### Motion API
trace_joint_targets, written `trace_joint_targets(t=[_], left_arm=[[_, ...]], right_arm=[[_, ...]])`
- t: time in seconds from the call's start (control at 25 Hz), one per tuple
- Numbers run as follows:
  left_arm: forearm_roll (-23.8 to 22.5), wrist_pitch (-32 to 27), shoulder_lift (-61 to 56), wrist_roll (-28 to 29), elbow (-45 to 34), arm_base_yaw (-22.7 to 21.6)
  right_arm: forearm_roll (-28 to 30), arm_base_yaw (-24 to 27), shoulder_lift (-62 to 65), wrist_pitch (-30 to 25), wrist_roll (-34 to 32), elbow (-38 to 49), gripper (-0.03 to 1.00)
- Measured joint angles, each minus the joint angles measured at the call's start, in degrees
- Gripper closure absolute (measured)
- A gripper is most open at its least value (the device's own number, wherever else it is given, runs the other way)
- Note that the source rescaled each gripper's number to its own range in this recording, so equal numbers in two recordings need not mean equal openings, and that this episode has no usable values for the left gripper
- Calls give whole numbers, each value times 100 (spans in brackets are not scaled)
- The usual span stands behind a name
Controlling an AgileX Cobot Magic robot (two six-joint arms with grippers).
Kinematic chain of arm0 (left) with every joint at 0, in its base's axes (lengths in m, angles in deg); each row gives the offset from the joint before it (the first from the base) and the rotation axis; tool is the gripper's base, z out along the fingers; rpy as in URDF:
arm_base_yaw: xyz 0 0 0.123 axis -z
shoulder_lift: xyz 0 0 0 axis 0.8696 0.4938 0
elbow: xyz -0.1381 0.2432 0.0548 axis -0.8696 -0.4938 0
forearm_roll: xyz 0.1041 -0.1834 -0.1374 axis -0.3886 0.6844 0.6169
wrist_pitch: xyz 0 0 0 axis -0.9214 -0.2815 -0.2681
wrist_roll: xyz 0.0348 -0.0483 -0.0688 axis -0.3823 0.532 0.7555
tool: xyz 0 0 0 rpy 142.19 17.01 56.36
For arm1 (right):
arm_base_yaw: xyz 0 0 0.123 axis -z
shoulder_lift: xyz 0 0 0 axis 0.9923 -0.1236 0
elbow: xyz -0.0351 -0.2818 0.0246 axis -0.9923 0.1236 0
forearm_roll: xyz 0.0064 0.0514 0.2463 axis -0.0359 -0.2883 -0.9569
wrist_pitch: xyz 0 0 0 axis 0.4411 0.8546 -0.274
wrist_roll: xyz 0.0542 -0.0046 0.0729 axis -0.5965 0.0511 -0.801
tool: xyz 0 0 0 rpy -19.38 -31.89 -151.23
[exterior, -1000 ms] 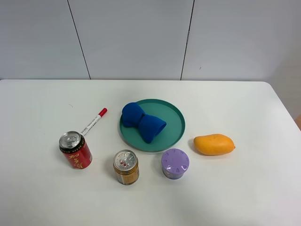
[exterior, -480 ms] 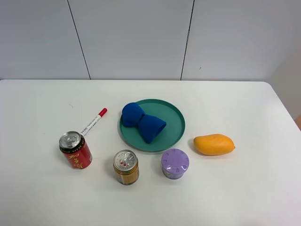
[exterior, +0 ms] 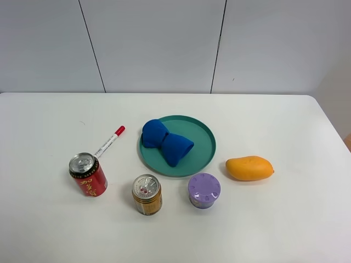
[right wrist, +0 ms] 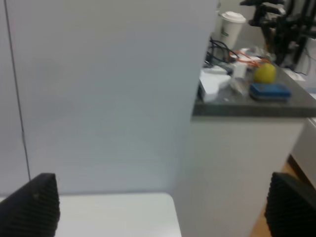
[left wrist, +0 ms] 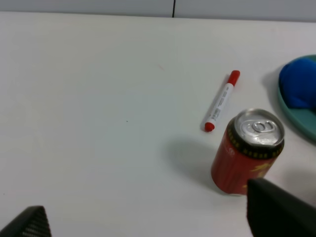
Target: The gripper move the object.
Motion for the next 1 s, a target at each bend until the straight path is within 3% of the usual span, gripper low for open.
trace_joint_targets(t=[0.28, 0.64, 1.0], left_arm=[[0, 0, 0, 0, 0, 0], [0, 0, 0, 0, 0, 0], [0, 0, 0, 0, 0, 0]], right_arm=[[-157, 522, 1515, -6, 85, 2037, 36], [-851, 564, 2517, 187, -15, 4465, 36], [-1296, 510, 3176, 659, -55, 5783, 36]])
